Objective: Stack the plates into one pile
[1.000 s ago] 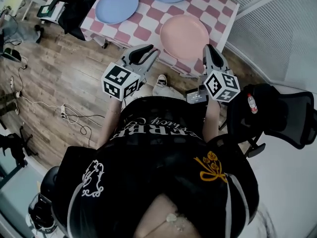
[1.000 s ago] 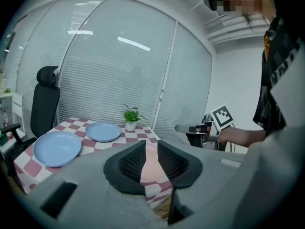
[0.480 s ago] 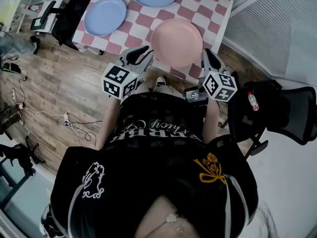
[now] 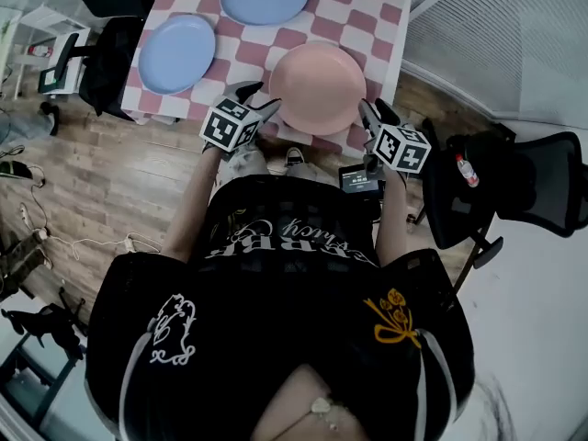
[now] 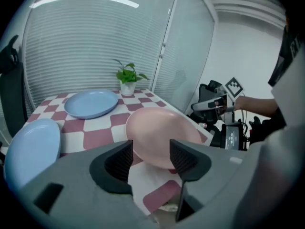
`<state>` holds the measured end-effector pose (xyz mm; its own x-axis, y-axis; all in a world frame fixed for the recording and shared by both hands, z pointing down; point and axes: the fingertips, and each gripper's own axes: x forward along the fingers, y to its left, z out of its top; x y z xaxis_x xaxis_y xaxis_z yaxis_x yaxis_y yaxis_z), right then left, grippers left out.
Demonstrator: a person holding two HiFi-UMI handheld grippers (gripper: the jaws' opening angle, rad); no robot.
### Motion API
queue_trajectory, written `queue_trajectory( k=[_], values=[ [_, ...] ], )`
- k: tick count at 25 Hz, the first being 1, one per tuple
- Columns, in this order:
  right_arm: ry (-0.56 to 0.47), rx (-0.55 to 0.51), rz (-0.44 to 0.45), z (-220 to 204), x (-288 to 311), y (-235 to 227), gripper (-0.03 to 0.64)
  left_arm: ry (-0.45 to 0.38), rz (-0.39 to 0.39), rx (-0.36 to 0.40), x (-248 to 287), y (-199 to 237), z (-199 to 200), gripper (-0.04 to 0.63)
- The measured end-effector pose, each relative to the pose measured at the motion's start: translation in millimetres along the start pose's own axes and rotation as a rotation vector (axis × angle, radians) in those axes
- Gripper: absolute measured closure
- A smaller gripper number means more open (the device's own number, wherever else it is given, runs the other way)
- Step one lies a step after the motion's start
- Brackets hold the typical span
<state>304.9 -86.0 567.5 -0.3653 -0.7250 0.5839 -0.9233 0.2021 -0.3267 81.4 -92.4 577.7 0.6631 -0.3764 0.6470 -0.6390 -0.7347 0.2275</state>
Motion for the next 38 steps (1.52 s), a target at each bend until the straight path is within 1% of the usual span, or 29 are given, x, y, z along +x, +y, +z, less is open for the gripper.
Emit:
queue_trajectory(
  k=[2,4,8,12,15,17,19,22,27,32,35,38],
  values=[
    [0.036,0.029,-0.014,-11,8,-6,0.458,0.064,-0.019,-0.011,15,10,-14,0.354],
    [0.071,0.037,-0.045,-19,18,-14,0.454,0.111,-0.038,-0.021,27,18,-24,0.353],
    [0.135,0.065,-0.099,-35,36,-26,0.449,0.170,-0.079,-0.019,42,24,-38,0.353],
    [0.218,0.102,-0.134,-55,42,-33,0.449,0.182,-0.125,-0.041,52,25,-40,0.353],
    [0.265,0.135,-0.099,-65,46,-27,0.457,0.175,-0.169,-0.067,58,21,-39,0.354],
    [0.282,0.146,-0.096,-68,48,-23,0.530,0.171,-0.196,-0.063,61,17,-40,0.356],
    [0.289,0.159,-0.120,-68,48,-23,0.537,0.171,-0.207,-0.057,61,18,-41,0.356],
    [0.257,0.218,-0.127,-58,46,-19,0.549,0.160,-0.211,-0.052,57,22,-37,0.357],
    [0.169,0.275,-0.125,-23,54,-2,0.560,0.084,-0.192,-0.044,40,46,-10,0.365],
    [0.120,0.329,-0.092,12,77,21,0.566,0.005,-0.141,-0.028,18,85,24,0.371],
    [0.092,0.336,-0.067,35,98,38,0.566,-0.041,-0.110,-0.022,5,116,44,0.374],
    [0.073,0.345,-0.062,53,121,53,0.568,-0.060,-0.080,-0.005,-4,147,59,0.377]
  ],
)
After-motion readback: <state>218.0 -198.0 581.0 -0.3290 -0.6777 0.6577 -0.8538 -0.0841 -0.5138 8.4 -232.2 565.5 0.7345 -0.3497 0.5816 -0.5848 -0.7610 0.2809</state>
